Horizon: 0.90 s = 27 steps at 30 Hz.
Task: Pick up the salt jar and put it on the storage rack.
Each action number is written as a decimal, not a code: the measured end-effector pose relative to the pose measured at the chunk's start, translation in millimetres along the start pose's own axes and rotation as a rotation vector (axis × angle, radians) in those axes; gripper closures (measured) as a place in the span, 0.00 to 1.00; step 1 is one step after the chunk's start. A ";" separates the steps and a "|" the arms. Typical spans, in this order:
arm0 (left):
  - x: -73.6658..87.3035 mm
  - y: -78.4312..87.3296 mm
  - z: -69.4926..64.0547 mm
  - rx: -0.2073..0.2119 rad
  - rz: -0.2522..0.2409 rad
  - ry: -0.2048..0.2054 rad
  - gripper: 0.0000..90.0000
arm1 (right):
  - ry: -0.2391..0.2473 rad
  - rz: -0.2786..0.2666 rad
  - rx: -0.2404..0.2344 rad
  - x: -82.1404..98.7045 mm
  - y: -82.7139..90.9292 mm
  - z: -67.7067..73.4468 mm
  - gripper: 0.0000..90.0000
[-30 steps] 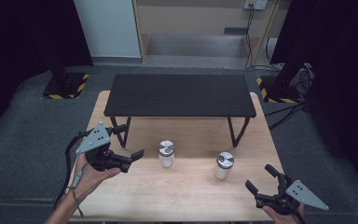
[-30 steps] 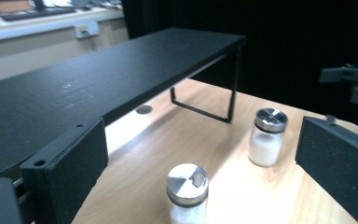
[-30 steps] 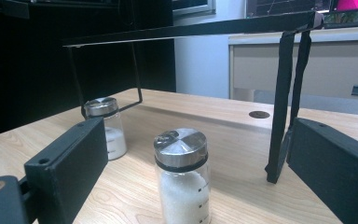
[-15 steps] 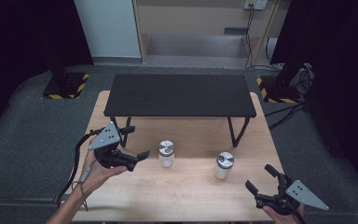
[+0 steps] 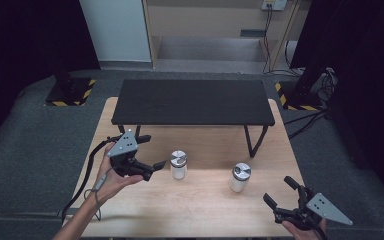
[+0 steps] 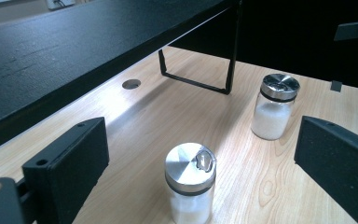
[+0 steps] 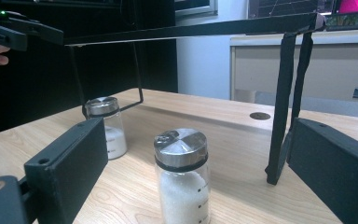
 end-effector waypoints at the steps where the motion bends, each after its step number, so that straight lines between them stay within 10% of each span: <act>1: 0.3 -4.7 1.1 0.001 0.017 -0.006 0.02 | 0.001 -0.001 -0.001 0.0 -0.2 0.0 0.06; 27: 28.7 -76.1 7.5 0.004 0.168 0.019 0.04 | 0.008 0.003 -0.005 0.2 0.4 -0.8 0.07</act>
Point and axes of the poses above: each handheld gripper's, and its own axes: y roughly backward along the jaws, x roughly out of its underside, z roughly to its left, the point moved 10 cm from there along -y, roughly forward along the jaws, and after that the axes turned 8 degrees about y, right-handed, at the moved point
